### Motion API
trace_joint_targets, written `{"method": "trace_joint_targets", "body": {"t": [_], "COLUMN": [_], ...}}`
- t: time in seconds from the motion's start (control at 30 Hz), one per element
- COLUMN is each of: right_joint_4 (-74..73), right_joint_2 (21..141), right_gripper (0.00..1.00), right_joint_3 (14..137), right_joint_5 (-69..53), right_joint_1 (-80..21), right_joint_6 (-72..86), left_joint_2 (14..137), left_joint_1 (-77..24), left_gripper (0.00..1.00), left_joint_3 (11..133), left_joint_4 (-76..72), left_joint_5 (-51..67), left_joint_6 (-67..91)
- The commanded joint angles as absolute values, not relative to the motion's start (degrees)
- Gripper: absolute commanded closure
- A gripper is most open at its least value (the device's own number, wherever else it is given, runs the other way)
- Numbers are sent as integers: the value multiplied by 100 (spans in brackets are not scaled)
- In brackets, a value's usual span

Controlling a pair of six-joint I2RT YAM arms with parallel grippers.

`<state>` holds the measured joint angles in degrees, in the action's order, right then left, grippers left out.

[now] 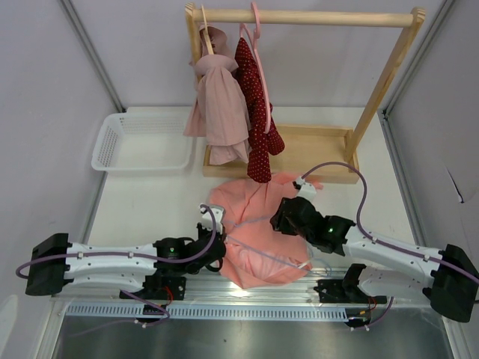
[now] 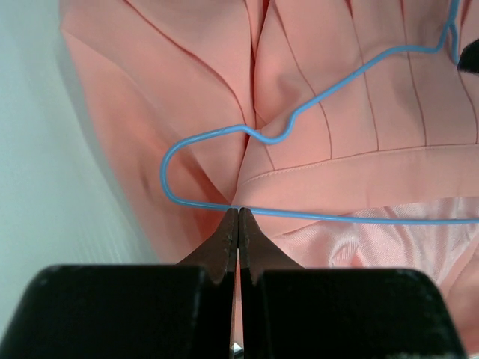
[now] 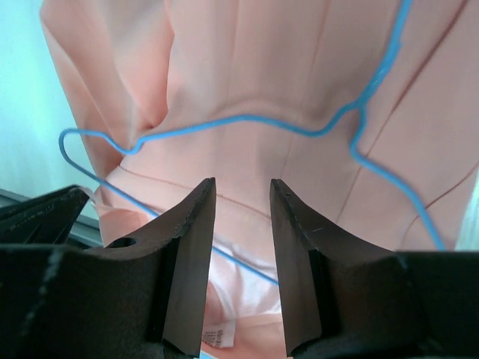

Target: Place the skirt on the hanger

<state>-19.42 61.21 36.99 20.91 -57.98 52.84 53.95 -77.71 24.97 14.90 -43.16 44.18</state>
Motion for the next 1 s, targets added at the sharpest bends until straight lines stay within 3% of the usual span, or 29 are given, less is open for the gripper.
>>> {"method": "trace_joint_targets", "body": {"t": [0.0,0.4,0.73,0.97], "right_joint_4": [-1679,-1187,-712,-404], "right_joint_2": [5828,5827,6108,6416], "right_gripper": [59,60,53,54], "right_joint_3": [3595,3138,2971,2865], "right_joint_5": [1917,1056,730,615], "right_joint_1": [-5468,-4246,-3964,-3876], "right_joint_6": [4905,4491,4412,4412], "left_joint_2": [5449,5564,5563,5590], "left_joint_1": [-7717,-7708,-7708,-7708], "left_gripper": [100,100,100,100], "left_joint_3": [2760,2883,2821,2813], "left_joint_4": [1213,1213,1195,1169], "left_joint_5": [-4228,-4131,-4087,-4069], "left_joint_6": [4245,4192,4245,4254]}}
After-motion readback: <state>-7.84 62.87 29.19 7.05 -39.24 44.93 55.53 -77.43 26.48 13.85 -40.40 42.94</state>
